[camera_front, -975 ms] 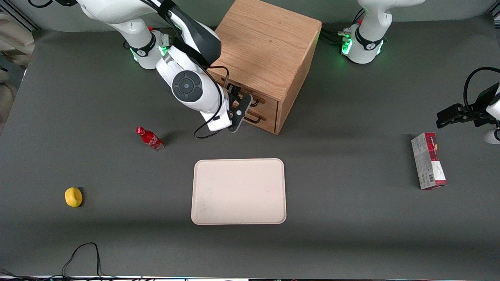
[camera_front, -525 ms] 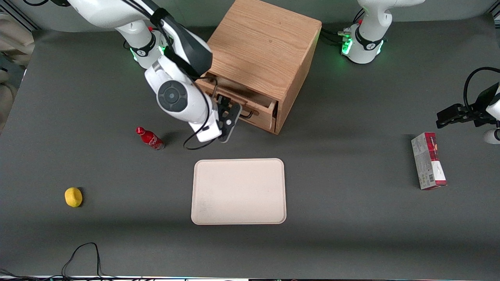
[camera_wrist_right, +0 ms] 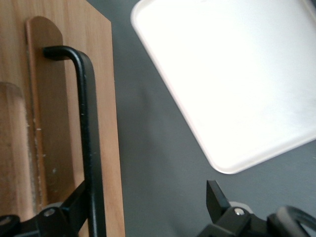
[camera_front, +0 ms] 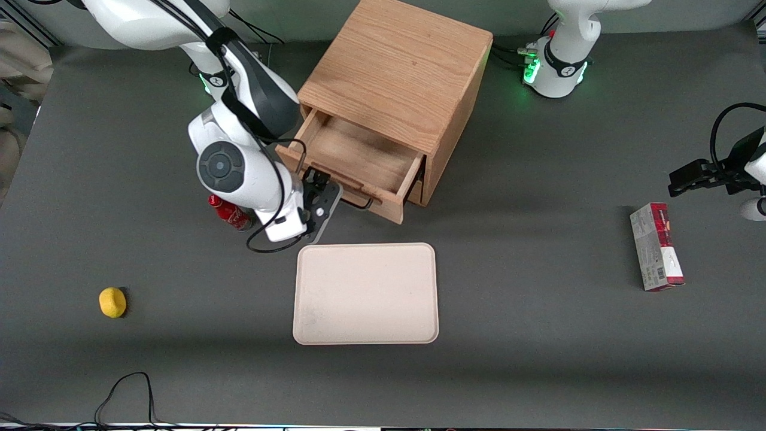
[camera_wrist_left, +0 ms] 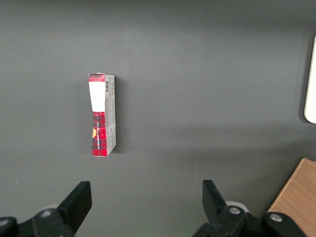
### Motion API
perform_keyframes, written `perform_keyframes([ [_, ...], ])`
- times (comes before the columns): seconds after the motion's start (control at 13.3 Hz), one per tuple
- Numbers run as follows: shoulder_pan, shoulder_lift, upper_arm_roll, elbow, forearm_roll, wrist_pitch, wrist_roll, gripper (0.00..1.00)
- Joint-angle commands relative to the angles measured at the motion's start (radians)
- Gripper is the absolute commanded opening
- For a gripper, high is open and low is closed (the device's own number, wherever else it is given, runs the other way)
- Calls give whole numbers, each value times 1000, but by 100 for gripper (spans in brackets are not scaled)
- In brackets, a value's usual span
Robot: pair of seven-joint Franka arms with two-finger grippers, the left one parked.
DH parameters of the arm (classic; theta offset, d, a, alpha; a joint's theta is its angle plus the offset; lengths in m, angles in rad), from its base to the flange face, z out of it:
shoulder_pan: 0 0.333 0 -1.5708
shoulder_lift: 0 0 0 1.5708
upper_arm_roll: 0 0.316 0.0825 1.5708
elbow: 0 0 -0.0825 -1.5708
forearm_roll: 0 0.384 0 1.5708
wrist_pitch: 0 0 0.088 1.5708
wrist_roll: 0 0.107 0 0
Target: Open upper drawer
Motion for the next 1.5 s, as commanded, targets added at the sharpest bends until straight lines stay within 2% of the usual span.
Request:
perform_keyframes([
  [0.0, 7, 55, -50, 101, -29, -12, -16, 100],
  [0.3, 7, 69, -90, 138, -31, -13, -14, 100],
  [0.38, 7, 72, -106, 151, -46, -13, -14, 100],
  [0.6, 7, 96, -119, 228, -150, -13, -2, 100],
  [0.9, -5, 75, -154, 335, -144, -15, -14, 100],
  [0.97, -7, 52, -200, 339, -135, -18, -6, 100],
  [1.12, -7, -49, -347, 297, 21, -164, 16, 100],
  [1.2, -5, -96, -411, 244, 67, -211, 85, 100],
  [1.43, -30, -294, -450, -3, 48, -211, 322, 100],
])
